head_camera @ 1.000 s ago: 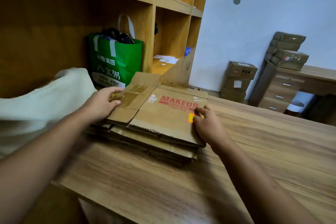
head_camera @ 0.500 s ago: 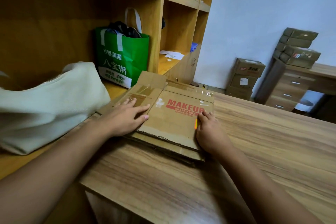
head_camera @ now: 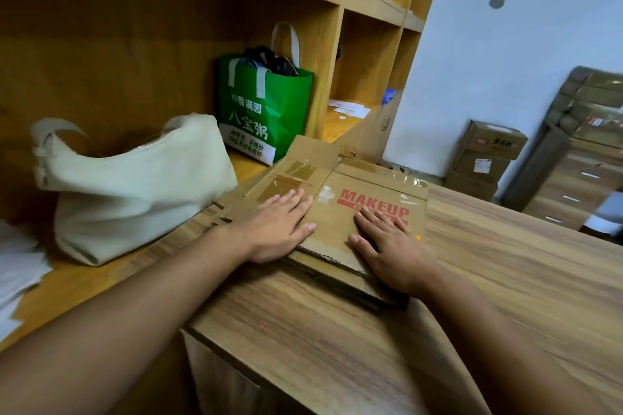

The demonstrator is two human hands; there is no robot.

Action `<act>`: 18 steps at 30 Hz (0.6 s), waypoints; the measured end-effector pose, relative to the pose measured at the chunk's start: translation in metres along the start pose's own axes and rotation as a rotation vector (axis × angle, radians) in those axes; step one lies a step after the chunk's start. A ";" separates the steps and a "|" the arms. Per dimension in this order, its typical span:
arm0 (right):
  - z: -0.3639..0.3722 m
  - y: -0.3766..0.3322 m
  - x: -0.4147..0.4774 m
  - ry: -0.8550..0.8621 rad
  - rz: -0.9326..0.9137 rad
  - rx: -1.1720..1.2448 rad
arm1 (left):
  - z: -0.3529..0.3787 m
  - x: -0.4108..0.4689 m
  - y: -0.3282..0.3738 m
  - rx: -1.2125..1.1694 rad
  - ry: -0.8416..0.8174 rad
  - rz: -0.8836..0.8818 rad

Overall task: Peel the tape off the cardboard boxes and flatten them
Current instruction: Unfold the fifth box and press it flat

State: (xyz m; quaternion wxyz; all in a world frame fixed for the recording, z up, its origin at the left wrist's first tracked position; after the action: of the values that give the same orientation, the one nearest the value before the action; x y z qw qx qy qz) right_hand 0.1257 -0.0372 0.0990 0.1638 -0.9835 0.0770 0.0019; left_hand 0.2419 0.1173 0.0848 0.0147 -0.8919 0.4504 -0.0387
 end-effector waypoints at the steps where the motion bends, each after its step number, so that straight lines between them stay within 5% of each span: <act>1: 0.001 0.001 0.001 0.001 -0.001 0.005 | 0.001 0.000 -0.001 0.001 0.014 0.005; 18: 0.008 0.004 0.001 0.023 0.012 -0.004 | -0.008 -0.002 -0.003 0.006 0.180 0.007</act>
State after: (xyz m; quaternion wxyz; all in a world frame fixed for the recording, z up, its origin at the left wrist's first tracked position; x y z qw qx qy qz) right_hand 0.1267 -0.0386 0.0901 0.1611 -0.9833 0.0848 -0.0081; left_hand 0.2425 0.1210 0.0926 -0.0229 -0.8833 0.4527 -0.1199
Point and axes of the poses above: each hand's wrist, its own x-axis towards the middle knuckle, its own z-axis out of the palm, y = z × x, the point moved 9 cm from there along x, towards the middle knuckle, and after that the axes turned 11 degrees about x, right-handed, at the moved point
